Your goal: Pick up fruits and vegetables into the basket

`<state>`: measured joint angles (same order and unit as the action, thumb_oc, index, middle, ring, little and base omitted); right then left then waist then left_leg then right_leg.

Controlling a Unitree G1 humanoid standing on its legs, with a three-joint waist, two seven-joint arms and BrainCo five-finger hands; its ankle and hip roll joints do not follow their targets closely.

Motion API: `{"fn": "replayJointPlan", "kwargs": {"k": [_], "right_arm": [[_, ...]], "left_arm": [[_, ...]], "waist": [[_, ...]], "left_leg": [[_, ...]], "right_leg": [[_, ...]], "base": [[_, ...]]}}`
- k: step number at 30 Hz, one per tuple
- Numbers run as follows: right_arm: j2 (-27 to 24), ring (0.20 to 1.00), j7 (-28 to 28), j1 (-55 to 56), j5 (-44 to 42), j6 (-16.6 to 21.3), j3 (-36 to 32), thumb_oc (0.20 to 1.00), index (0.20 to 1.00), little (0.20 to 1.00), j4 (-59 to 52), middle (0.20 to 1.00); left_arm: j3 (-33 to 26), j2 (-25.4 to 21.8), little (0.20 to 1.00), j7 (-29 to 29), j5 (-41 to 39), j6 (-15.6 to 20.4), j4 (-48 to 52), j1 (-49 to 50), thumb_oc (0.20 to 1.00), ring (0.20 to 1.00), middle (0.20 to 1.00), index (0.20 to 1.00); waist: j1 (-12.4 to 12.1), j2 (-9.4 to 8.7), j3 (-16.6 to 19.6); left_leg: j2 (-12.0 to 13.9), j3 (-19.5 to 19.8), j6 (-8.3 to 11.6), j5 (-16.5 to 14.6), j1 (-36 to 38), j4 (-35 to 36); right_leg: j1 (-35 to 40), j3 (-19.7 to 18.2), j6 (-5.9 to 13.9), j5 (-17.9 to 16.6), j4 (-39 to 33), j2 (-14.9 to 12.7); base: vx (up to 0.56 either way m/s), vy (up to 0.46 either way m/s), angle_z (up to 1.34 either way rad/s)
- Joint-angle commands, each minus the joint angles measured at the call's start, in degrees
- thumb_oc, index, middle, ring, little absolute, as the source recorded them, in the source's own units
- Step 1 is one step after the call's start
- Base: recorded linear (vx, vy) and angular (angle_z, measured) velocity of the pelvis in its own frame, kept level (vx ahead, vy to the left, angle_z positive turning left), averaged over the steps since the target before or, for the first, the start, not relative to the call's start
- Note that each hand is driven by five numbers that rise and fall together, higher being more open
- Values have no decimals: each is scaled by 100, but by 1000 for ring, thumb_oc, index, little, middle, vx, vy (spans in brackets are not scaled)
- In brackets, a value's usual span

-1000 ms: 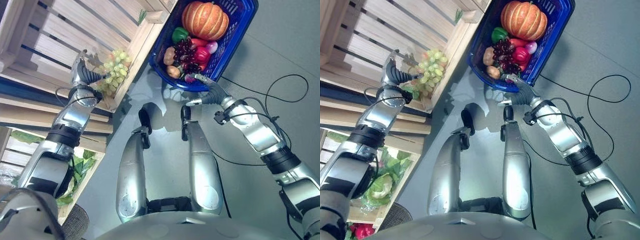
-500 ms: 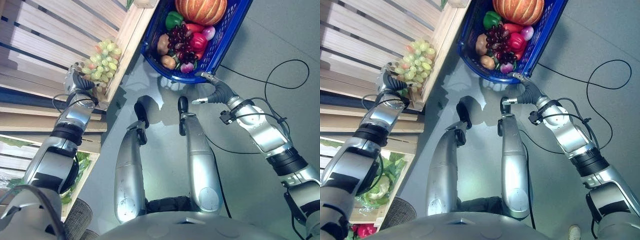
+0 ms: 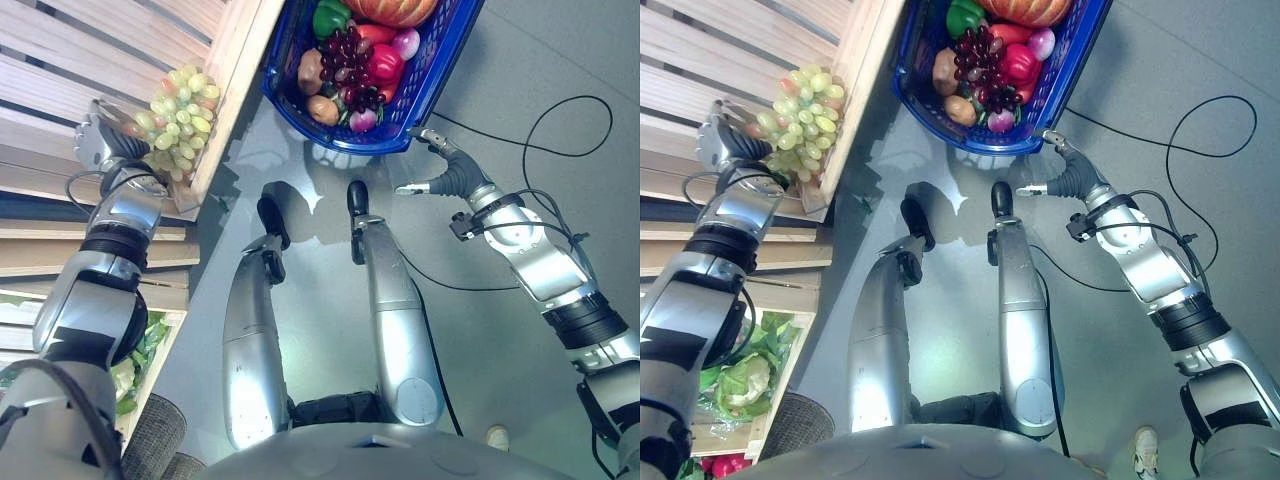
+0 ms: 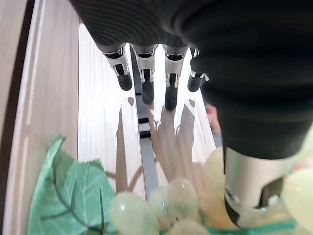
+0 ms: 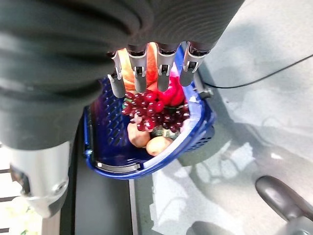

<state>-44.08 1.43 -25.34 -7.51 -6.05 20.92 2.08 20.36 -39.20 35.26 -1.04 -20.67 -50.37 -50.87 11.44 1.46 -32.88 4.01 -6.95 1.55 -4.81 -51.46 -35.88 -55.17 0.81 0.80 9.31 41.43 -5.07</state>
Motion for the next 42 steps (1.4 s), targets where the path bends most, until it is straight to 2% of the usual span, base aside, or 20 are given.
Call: {"fn": "replayJointPlan", "kwargs": {"k": [1,4,10,17,27,42], "right_arm": [[89,1000,102,98,-150,322,-54,1000,1000,1000,-192,1000],[137,1000,72,61,-105,294,-34,1000,1000,1000,-151,1000],[247,1000,64,4,-37,270,61,1000,1000,1000,-69,1000],[388,1000,58,98,69,193,25,1000,1000,1000,-187,1000],[508,1000,59,336,164,81,-98,1000,1000,1000,-474,1000],[625,1000,78,386,106,21,-82,1000,1000,1000,-539,1000]], "left_arm": [[72,-165,1000,-510,-57,196,-446,-22,1000,1000,1000,1000],[145,21,1000,-888,-131,165,-481,19,1000,1000,1000,1000],[244,337,1000,-1226,-511,191,-642,109,1000,1000,1000,1000],[120,590,1000,-1280,-879,302,-526,414,1000,1000,1000,1000],[58,968,1000,-1371,-799,423,-70,1086,1000,1000,1000,1000],[150,1246,1000,-1489,-663,61,61,1279,1000,1000,1000,1000]], "waist": [[-11,-259,308],[0,-249,308],[21,-251,308],[-3,-239,308],[-57,-224,308],[-43,-293,308]], "left_leg": [[-334,-435,-355,-762,195,-80],[-345,-452,-356,-751,184,-39],[-355,-480,-359,-745,225,21],[-370,-496,-354,-725,329,104],[-393,-501,-323,-698,499,222],[-330,-573,-291,-649,690,327]], "right_leg": [[-45,70,132,25,-133,449],[-69,66,143,10,-157,455],[-46,68,162,2,-200,458],[55,106,180,-1,-259,456],[231,172,188,-15,-367,439],[440,242,201,-63,-514,464]], "base": [[0,0,0],[3,13,-5],[0,4,-1],[0,0,0],[-9,-21,1],[-17,-43,1]]}}
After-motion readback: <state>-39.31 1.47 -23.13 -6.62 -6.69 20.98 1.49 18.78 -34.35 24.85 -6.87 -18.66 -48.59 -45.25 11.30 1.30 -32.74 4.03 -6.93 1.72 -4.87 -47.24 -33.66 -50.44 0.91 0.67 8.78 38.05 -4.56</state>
